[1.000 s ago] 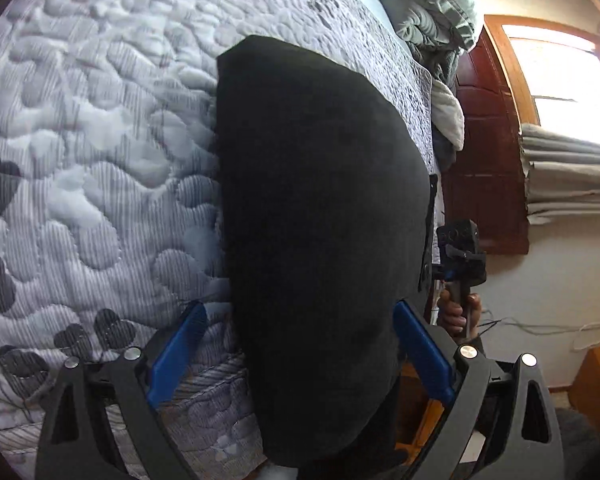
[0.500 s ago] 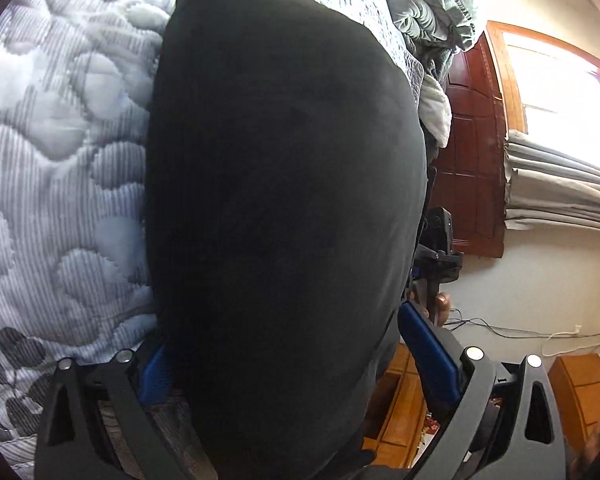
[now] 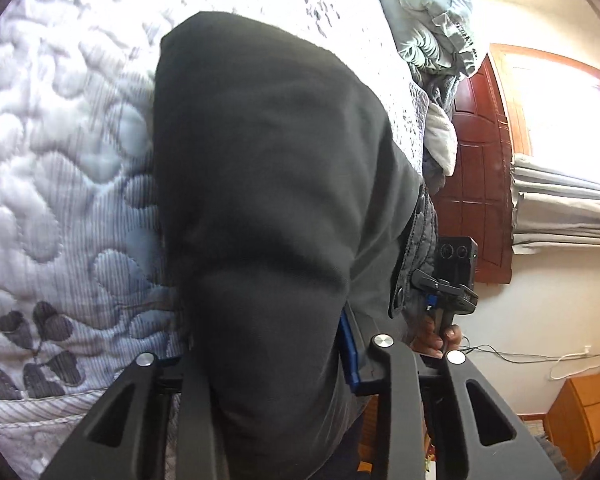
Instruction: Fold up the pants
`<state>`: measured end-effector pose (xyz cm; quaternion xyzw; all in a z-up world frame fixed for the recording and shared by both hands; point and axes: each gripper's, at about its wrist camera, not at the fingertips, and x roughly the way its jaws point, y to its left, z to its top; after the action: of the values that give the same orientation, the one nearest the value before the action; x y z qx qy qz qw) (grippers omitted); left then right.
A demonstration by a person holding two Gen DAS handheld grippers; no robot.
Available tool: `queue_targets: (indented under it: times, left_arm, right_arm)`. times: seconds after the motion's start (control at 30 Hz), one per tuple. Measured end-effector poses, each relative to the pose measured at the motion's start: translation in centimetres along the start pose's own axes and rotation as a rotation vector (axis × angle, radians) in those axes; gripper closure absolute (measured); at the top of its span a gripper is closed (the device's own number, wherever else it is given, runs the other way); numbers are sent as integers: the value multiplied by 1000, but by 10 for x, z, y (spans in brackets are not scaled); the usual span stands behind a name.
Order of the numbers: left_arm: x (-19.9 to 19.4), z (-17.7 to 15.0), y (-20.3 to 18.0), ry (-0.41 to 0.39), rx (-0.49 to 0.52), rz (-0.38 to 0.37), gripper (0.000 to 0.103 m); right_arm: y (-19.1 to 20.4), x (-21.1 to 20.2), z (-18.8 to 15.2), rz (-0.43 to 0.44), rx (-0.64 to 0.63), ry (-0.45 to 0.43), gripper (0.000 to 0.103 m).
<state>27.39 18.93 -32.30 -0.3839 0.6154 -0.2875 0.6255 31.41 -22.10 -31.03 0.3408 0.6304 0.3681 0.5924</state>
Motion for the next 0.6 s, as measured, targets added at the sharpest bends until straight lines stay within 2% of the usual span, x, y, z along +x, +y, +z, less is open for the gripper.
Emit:
queue_targets:
  times: [0.1,0.23,0.43,0.6]
  left_arm:
    - [-19,8,-6,-32,11,10,71]
    - [-49,32,-20,-83,40,32,70]
    - [-93,98,-25,-136,49,71,70]
    - [-109,159,-11,-138,9,96,70]
  right_arm:
    - [22,2,16,4,-44,3,56]
    - [48,11,55,3,-103,16,56]
    - [80,34,129,8,-161,31,56]
    - [83,66,189,-17,-148,35,56]
